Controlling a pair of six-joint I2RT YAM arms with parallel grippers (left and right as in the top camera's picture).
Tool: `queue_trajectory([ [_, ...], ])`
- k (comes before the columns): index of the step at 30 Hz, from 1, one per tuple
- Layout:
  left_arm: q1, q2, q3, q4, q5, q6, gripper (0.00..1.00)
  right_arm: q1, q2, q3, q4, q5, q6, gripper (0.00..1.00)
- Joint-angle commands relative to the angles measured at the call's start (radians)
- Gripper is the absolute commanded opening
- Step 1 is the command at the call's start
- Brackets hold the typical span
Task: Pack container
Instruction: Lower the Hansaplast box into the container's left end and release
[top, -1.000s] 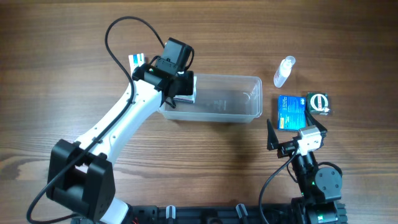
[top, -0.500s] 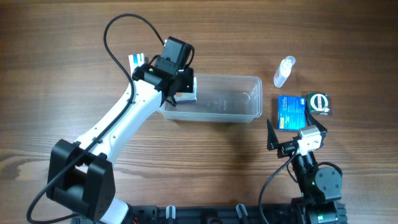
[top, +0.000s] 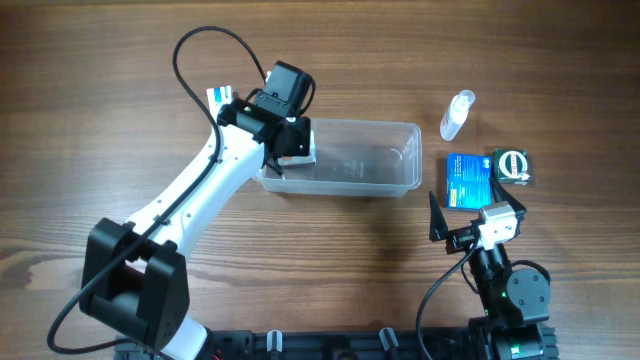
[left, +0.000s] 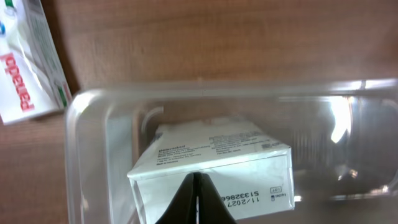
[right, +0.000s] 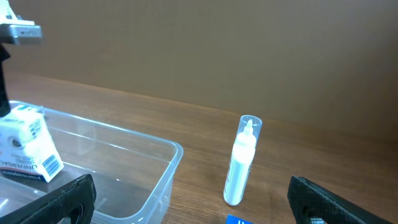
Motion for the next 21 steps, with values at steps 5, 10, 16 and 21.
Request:
queue_trajectory([
  [5, -0.053, 0.021, -0.009, -0.141, -0.005, 0.001, 0.04, -0.008, -0.002, -0.002, 0.003, 0.005, -0.010, 1.00],
  [10, -0.064, 0.021, -0.009, -0.216, -0.005, 0.001, 0.04, -0.008, -0.002, -0.002, 0.003, 0.005, -0.010, 1.00],
  [16, -0.064, 0.020, -0.009, -0.275, -0.005, -0.004, 0.04, -0.008, -0.002, -0.002, 0.003, 0.005, -0.010, 1.00],
  [21, -0.064, 0.013, -0.009, -0.235, 0.060, -0.051, 0.04, -0.008, -0.002, -0.002, 0.003, 0.006, -0.010, 1.00],
])
